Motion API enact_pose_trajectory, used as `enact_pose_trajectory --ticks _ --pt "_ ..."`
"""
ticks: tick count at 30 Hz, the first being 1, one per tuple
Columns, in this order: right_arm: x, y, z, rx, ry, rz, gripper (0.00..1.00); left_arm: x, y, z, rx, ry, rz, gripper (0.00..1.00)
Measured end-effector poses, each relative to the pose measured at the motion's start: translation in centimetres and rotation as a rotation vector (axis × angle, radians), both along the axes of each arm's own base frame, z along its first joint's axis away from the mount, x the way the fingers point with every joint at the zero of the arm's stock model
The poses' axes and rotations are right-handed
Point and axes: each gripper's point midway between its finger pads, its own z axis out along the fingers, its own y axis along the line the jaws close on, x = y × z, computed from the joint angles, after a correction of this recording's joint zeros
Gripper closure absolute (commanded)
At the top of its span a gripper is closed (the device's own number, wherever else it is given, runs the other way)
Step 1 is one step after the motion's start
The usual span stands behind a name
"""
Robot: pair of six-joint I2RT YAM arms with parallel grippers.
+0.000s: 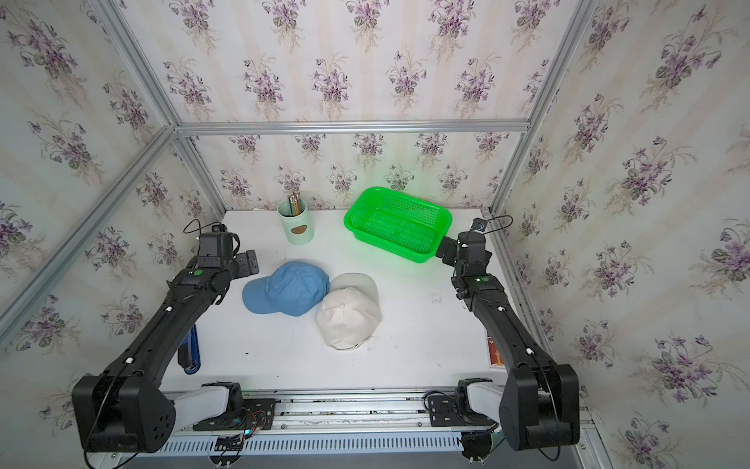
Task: Turn the baseball cap inside out
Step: Adjust the baseball cap at the center of the board.
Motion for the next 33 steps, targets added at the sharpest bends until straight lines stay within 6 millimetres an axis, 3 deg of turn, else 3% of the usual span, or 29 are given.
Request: enact_pose_trajectory --ticks 5,8,11,15,20,25,30,33 --pt "-1.3 -1.8 -5.9 -0.1 0.026 -0.041 0.0 0.6 0.2 -2.0 0.025 -0.028 -0.01 0.01" --pt "-1.6 -2.2 -7.6 -0.145 0.007 -0.044 0.0 0.7 0.3 -3.6 0.053 -0.062 -0.028 0.01" --pt "-2.0 -2.6 -7.8 -0.164 -0.06 -0.047 0.0 0.3 0.5 -5.4 0.094 -0.062 -0.05 0.01" --pt "-2.7 -3.3 -8.2 -0.155 -0.136 -0.072 0.0 1.1 0.4 -6.0 0.129 -0.105 -0.083 0.01" --pt "-3.5 -2.6 -9.7 -0.135 -0.185 -0.029 0.0 2.0 -0.9 -8.0 0.117 -0.143 -0.153 0.01" --pt "-3.5 -1.7 -8.8 -0.133 -0.264 0.022 0.0 2.3 -1.4 -11.0 0.122 -0.166 -0.185 0.01" --pt "-2.9 -0.9 -8.5 -0.138 -0.294 0.065 0.0 2.9 -2.0 -10.4 0.13 -0.261 -0.208 0.01" --pt "-2.8 -0.6 -8.0 -0.142 -0.316 0.081 0.0 2.4 -2.2 -11.0 0.131 -0.277 -0.218 0.01"
